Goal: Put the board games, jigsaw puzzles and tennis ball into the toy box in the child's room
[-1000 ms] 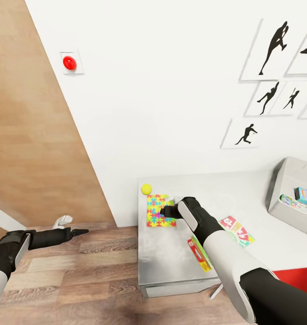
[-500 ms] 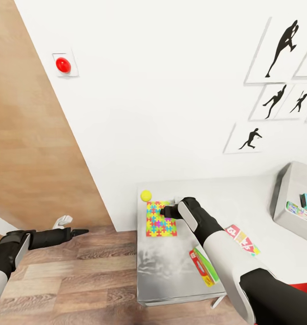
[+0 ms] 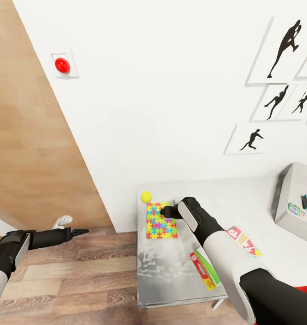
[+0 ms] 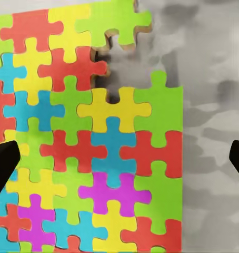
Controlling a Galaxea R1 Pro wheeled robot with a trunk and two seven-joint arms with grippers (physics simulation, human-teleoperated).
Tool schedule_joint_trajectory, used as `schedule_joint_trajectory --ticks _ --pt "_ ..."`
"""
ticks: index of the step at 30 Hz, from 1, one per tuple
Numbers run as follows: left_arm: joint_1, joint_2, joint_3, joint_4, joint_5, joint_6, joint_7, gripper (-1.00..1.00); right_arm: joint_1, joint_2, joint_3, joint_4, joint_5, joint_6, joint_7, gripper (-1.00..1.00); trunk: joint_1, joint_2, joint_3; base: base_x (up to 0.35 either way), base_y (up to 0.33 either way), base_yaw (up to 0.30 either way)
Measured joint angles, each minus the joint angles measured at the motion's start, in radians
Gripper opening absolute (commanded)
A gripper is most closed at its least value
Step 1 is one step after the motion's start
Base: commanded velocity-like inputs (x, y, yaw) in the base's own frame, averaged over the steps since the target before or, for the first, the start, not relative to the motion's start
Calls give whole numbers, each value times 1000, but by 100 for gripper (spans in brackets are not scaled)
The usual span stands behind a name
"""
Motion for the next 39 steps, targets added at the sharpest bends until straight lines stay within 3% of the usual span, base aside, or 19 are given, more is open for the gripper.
schedule_joint_trajectory --ticks 10,39 --pt "0 -1 -1 0 0 -1 0 100 0 0 0 0 0 0 0 100 0 0 0 118 19 0" --pt "0 -1 -1 -1 0 -1 0 100 0 0 0 -1 0 0 0 100 0 0 0 5 16 0"
